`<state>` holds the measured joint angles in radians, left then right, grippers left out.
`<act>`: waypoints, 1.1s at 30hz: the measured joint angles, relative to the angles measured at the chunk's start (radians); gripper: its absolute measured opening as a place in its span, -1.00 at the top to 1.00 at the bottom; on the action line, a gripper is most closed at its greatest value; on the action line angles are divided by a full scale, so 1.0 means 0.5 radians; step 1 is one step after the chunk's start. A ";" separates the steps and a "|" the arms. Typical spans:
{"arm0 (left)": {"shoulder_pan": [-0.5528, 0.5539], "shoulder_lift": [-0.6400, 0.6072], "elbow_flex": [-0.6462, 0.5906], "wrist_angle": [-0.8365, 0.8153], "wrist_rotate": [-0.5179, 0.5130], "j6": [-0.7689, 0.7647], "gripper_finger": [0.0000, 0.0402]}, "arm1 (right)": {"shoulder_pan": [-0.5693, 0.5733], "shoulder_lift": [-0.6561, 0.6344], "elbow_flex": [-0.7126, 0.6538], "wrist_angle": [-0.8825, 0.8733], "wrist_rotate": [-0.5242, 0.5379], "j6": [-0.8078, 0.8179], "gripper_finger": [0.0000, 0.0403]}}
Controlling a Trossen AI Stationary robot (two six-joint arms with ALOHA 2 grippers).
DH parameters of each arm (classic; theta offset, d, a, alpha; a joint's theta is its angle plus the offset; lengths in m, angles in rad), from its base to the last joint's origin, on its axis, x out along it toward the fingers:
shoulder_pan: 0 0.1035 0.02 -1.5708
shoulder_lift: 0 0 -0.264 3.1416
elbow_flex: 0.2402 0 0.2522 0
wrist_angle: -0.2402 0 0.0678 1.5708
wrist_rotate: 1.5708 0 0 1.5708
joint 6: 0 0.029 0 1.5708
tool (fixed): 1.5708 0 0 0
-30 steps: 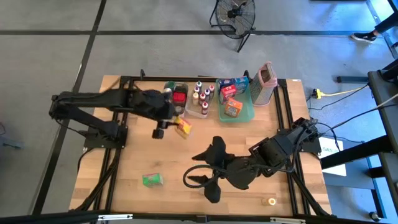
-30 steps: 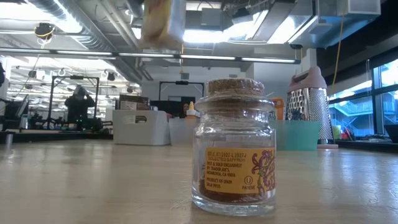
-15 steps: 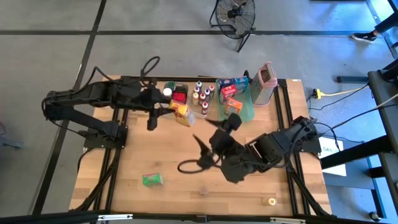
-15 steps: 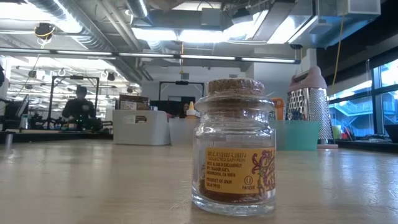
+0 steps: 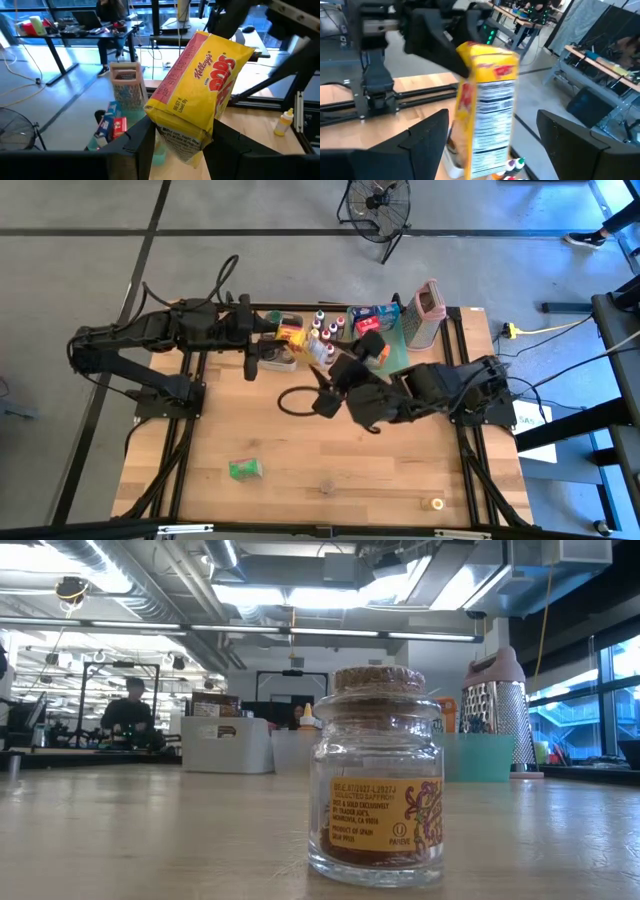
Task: Pick & Place Kitchen Items
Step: Put the yellow cereal box into the green bin
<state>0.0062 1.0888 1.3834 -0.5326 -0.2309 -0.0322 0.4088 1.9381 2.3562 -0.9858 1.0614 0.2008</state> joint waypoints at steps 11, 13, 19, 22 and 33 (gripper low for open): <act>-0.002 0.030 -0.001 -0.003 -0.028 -0.022 0.31 | -0.257 -0.104 0.002 -0.005 -0.716 -0.065 -0.51; -0.008 0.039 0.000 0.006 -0.029 -0.029 0.31 | -0.305 -0.104 0.002 -0.003 -0.814 -0.087 -0.51; -0.048 0.045 -0.001 -0.004 -0.100 0.008 0.31 | -0.394 -0.103 0.002 0.064 -0.934 -0.152 -0.51; -0.063 0.046 -0.001 -0.003 -0.133 0.009 0.31 | -0.418 -0.102 0.002 0.113 -1.078 -0.216 -0.51; -0.064 0.046 0.000 -0.004 -0.177 0.024 0.31 | -0.498 -0.101 0.001 0.139 -1.232 -0.315 -0.51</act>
<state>-0.0257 1.1118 1.3832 -0.5344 -0.3195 -0.0204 0.1598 1.8878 2.3567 -0.9161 0.4453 0.0434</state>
